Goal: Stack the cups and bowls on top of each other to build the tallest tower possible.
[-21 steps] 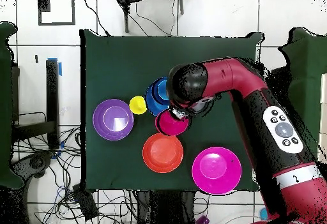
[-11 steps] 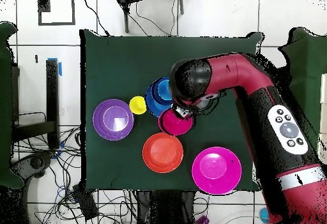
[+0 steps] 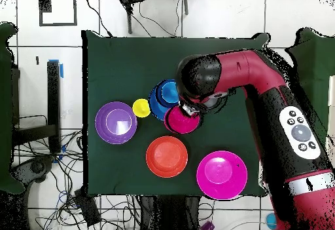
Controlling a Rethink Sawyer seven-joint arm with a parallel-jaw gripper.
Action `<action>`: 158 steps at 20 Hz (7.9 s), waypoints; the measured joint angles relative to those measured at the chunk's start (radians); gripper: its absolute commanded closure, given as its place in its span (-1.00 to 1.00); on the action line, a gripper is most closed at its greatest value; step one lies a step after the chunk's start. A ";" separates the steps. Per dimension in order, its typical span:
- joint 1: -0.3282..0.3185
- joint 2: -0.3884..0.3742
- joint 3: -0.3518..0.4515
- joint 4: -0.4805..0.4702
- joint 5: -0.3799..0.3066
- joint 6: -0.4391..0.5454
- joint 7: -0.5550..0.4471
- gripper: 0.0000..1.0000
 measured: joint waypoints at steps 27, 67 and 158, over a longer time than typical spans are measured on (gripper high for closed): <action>0.081 0.012 0.003 -0.185 0.043 0.072 0.000 1.00; 0.106 0.057 0.003 -0.312 0.040 0.072 0.000 1.00; 0.108 0.105 0.002 -0.299 -0.003 0.072 0.000 1.00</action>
